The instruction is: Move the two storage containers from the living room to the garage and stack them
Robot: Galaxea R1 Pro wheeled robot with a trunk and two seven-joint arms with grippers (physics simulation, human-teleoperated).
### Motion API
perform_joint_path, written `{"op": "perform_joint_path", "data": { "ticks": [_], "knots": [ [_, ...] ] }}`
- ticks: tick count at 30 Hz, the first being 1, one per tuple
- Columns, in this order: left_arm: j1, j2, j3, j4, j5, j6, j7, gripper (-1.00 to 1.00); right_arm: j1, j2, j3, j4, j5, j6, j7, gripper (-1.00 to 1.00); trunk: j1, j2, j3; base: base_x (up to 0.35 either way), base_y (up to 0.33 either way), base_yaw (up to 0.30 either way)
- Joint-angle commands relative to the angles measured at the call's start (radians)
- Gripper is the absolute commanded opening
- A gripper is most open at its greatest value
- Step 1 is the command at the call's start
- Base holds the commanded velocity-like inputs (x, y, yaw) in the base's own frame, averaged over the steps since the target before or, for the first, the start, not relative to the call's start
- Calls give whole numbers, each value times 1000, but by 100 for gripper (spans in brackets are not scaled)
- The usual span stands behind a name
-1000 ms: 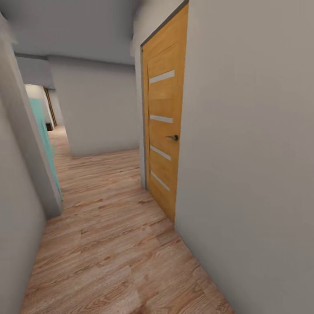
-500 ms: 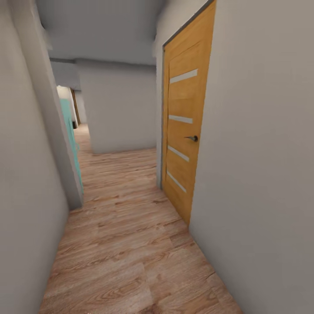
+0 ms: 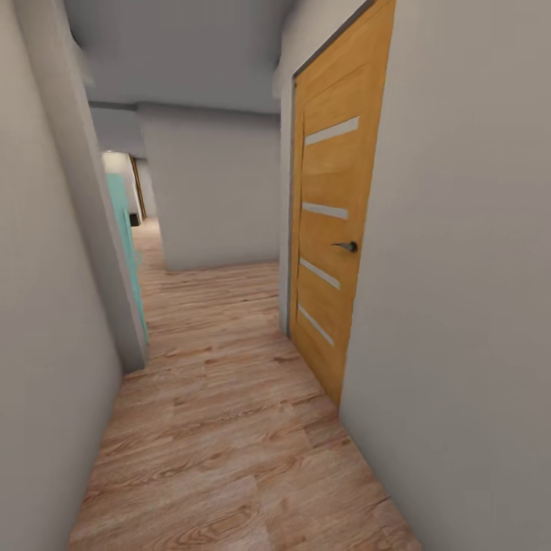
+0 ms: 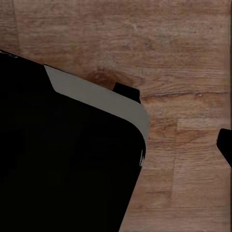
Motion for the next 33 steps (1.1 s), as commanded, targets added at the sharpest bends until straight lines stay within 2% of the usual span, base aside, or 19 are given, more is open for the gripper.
{"op": "perform_joint_path", "data": {
  "ticks": [1,10,28,33],
  "knots": [
    [0,0,1,0,7,-2,-2,100,-1,1,8,3,-10,-6,2,100,1,0,-1,321,0,0],
    [0,-1,1,0,7,-1,-2,100,-1,0,9,3,-9,-8,1,100,1,0,-2,323,0,0],
    [0,-1,1,0,6,-1,-2,100,-1,1,10,2,-7,-10,1,100,1,0,-23,323,0,12],
    [0,-1,1,0,6,-1,-2,100,-1,1,10,2,1,-11,1,100,1,0,-23,323,0,230]
  ]
}}
